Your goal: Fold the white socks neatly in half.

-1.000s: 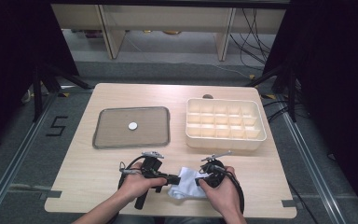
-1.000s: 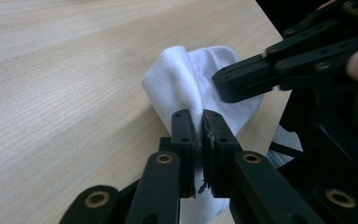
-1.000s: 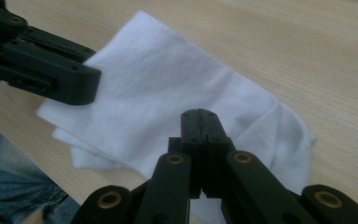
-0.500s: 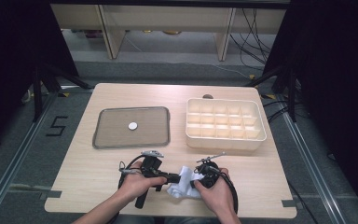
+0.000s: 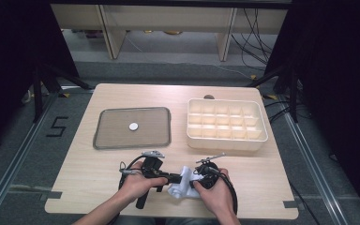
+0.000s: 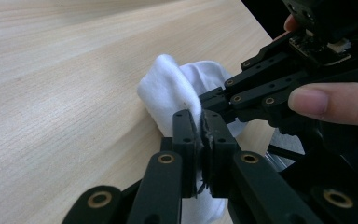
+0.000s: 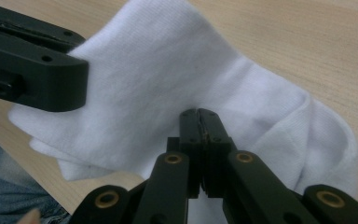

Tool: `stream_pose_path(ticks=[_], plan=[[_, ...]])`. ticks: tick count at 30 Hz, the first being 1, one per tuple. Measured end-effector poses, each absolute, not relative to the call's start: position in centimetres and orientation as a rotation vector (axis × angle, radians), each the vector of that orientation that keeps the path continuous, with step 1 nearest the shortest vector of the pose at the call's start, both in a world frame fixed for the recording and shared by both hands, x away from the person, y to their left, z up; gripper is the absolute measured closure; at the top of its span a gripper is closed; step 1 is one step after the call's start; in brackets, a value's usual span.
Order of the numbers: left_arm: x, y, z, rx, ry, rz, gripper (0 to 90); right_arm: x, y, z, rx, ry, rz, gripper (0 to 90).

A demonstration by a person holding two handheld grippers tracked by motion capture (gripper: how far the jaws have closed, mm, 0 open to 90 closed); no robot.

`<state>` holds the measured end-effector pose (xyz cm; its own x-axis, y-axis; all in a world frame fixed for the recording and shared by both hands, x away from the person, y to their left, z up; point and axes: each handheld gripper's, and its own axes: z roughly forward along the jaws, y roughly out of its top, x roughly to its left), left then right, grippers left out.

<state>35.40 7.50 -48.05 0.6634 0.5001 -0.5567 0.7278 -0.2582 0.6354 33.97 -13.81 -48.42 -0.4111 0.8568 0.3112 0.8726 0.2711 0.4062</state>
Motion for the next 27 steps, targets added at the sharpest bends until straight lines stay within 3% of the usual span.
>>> stream_pose_path(ticks=[27], plan=[[35.4, 7.4, -47.5, 1.912, 0.942, -0.296, 85.2, 34.4, -12.5, -48.7, -1.636, -2.481, -0.883, 87.7]])
